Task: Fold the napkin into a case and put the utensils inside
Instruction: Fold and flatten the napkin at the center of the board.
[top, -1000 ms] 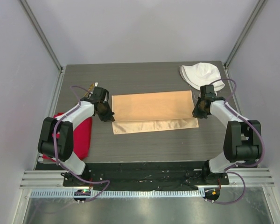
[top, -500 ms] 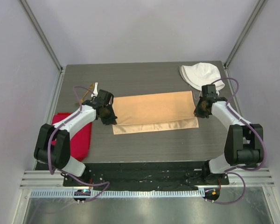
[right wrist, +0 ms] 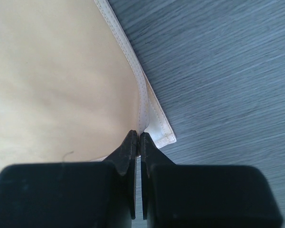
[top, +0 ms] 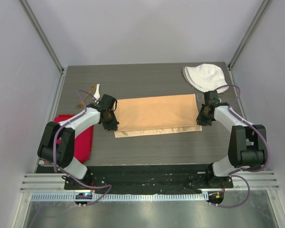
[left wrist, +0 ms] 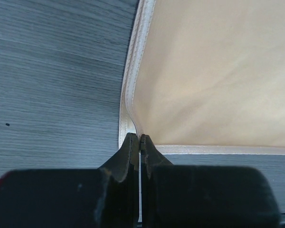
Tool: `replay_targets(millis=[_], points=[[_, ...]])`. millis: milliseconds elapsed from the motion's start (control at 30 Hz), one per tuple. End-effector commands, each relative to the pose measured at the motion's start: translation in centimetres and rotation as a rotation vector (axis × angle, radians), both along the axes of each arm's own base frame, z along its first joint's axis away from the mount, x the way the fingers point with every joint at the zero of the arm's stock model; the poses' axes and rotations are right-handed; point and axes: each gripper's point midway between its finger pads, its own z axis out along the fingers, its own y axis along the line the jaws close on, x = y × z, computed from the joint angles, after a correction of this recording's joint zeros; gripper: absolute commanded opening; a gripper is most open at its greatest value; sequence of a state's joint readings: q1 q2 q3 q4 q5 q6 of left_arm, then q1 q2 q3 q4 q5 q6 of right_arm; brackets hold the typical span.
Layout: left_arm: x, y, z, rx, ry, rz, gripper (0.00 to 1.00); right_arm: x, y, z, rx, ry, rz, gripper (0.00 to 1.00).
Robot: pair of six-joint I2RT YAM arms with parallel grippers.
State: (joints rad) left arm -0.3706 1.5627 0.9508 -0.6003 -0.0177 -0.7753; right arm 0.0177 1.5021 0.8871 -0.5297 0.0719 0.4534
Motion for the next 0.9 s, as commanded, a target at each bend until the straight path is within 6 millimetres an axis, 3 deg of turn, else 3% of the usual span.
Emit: replay_targets(millis=[0,433,667,867], points=[[-0.2,1.0,-1.2,0.043,0.006,0.017,0.00,0.1,0.0,-0.8,0.009,0.000,-0.021,0.01],[-0.4,1.4,-2.7,0.064,0.028,0.019,0.00,-1.0,-0.7,-2.1,-0.023,0.027,-0.046,0.01],[-0.8,1.5,-3.3,0.063,0.038,0.025,0.00,0.0,-0.5,0.1,-0.012,-0.044,-0.038,0.01],[-0.9,0.9,-0.9,0.018,0.001,0.025,0.00,0.6,-0.5,1.8,-0.011,-0.079,-0.035,0.01]])
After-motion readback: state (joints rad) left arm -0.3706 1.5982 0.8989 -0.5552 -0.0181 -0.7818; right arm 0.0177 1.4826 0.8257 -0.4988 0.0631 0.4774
